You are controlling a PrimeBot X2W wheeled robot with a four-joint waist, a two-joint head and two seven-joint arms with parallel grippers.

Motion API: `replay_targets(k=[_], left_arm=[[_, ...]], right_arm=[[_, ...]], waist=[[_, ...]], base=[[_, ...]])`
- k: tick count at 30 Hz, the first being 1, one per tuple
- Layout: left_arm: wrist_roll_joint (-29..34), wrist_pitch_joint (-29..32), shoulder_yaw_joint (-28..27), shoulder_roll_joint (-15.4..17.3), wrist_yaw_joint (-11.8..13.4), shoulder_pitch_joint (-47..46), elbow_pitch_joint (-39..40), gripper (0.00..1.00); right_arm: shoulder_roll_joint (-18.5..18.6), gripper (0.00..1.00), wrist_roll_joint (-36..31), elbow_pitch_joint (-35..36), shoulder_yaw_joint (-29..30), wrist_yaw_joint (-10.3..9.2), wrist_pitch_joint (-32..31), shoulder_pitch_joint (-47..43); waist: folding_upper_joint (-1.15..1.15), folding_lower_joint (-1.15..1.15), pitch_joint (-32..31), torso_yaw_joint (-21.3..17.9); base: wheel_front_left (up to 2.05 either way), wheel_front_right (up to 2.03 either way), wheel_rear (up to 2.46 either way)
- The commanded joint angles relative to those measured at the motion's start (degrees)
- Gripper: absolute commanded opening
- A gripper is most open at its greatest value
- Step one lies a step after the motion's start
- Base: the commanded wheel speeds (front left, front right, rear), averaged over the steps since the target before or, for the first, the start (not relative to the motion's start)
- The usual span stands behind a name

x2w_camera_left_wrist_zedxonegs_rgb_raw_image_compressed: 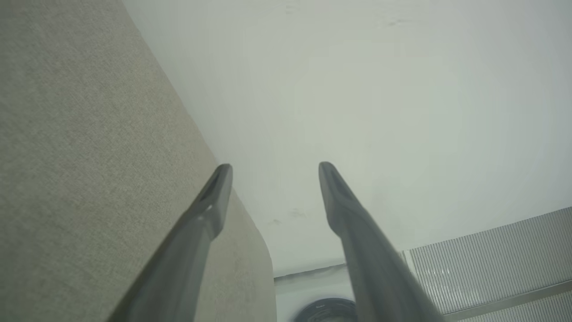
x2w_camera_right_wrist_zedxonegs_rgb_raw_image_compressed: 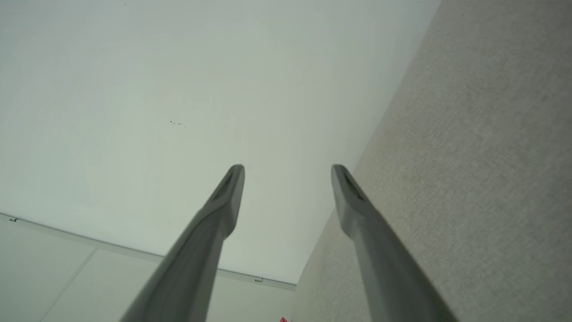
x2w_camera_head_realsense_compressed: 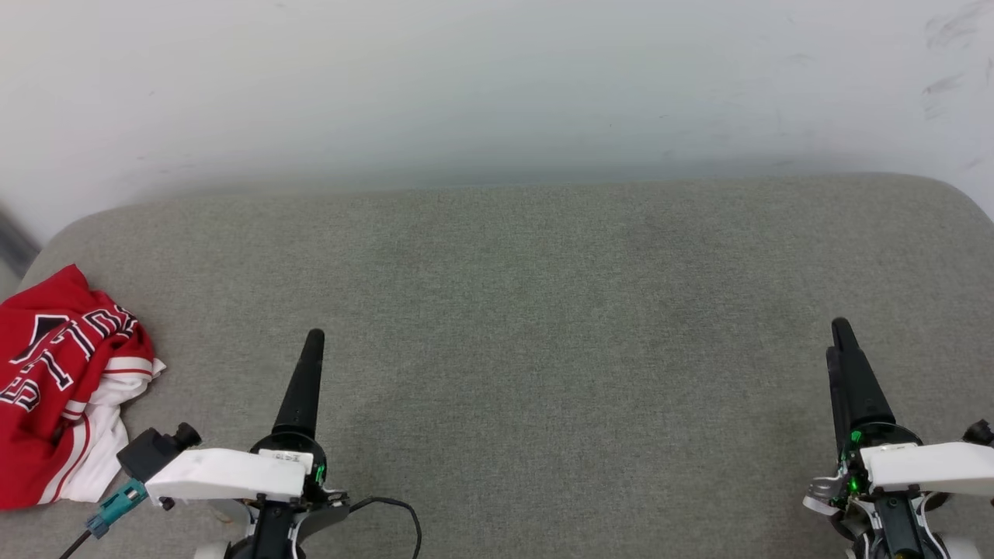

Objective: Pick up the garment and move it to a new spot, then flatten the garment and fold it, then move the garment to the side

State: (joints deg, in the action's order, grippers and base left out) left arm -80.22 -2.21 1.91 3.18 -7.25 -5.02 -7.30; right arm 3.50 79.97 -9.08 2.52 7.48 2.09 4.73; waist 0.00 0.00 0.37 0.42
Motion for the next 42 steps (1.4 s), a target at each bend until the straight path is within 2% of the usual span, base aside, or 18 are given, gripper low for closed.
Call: replay_targets(k=[1, 14, 24, 29, 42], left_arm=[[3.04, -0.61, 0.91, 0.75, -0.18, -1.63, 1.15, 1.00], [20.60, -3.15, 1.84, 0.83, -0.22, -1.81, 2.32, 1.00], [33.29, -4.88, 2.76, 1.83, -0.23, -1.04, 2.78, 1.00], [38.74, -5.71, 3.19, 2.46, -0.23, -0.80, 2.94, 1.00], [49.13, -7.44, 3.77, 3.24, -0.26, -0.38, 3.50, 1.00]], right_arm=[[0.66, 1.00, -3.00, 1.37, -0.52, 0.01, 0.75, 1.41], [1.56, 1.00, -24.96, 2.27, -1.95, 0.02, 3.17, 1.82], [0.78, 1.00, -40.81, 3.87, -1.89, 0.02, 3.37, 1.55], [0.43, 1.00, -46.56, 4.52, -1.78, 0.01, 2.82, 1.27], [0.06, 1.00, -56.69, 5.40, -1.29, 0.01, 1.86, 0.24]], waist=[[0.00, 0.00, -0.01, 0.04], [0.00, 0.00, -0.07, 0.09], [0.00, 0.00, -0.11, 0.10], [0.00, 0.00, -0.09, 0.13], [0.00, 0.00, -0.05, 0.10]], base=[[0.00, 0.00, 0.00], [0.00, 0.00, 0.00], [0.00, 0.00, 0.00], [0.00, 0.00, 0.00], [0.00, 0.00, 0.00]])
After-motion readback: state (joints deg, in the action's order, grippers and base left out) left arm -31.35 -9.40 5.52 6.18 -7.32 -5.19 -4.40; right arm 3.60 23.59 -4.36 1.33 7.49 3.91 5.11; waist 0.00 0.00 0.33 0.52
